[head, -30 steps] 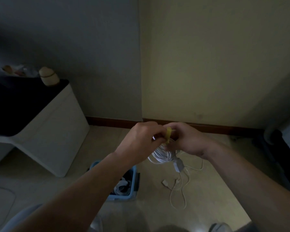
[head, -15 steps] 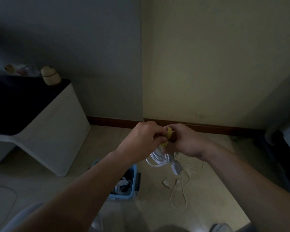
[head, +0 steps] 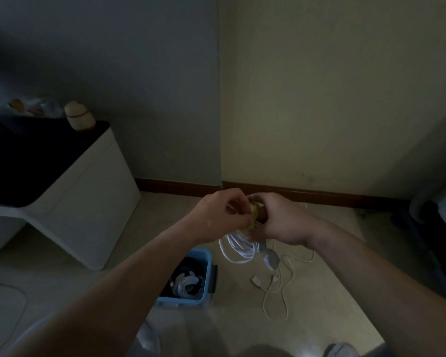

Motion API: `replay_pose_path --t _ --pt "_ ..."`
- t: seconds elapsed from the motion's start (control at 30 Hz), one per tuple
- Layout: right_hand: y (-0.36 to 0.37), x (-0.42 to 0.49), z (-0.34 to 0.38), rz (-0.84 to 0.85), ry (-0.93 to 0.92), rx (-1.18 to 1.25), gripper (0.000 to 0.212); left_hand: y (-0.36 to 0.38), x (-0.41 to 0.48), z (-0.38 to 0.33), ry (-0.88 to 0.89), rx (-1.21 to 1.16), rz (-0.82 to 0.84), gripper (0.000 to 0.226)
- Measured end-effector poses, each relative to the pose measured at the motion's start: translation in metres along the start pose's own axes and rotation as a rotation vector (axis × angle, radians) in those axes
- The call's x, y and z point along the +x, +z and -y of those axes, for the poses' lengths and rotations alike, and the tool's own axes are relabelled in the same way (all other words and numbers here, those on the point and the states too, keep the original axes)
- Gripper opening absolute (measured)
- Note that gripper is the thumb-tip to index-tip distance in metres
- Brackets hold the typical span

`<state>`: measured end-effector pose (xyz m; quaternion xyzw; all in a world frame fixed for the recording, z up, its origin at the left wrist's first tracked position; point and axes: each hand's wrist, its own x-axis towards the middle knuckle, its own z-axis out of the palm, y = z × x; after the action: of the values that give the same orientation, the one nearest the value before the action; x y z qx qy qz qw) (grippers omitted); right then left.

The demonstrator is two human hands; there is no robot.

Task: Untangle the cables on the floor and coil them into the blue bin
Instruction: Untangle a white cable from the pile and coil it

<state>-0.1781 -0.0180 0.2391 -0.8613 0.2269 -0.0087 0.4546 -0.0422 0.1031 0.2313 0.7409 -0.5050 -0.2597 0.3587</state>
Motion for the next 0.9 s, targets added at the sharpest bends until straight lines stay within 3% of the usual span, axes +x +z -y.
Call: replay_pose_path --t 0.17,0.37,0.9 --pt "0.0026 -0.0027 0.0023 0.000 0.016 0.026 0.074 -0.0019 -0.0008 0.0003 -0.097 -0.059 0.047 0.019" --pt "0.0050 -0.0054 0.0024 0.002 0.067 0.081 0.072 0.0016 -0.0020 -0.0008 -0.108 -0.037 0.067 0.013" --pt "0.0021 -0.0052 -0.0008 0.075 -0.006 0.167 0.041 0.0001 -0.0045 -0.0026 -0.112 -0.050 0.125 0.020"
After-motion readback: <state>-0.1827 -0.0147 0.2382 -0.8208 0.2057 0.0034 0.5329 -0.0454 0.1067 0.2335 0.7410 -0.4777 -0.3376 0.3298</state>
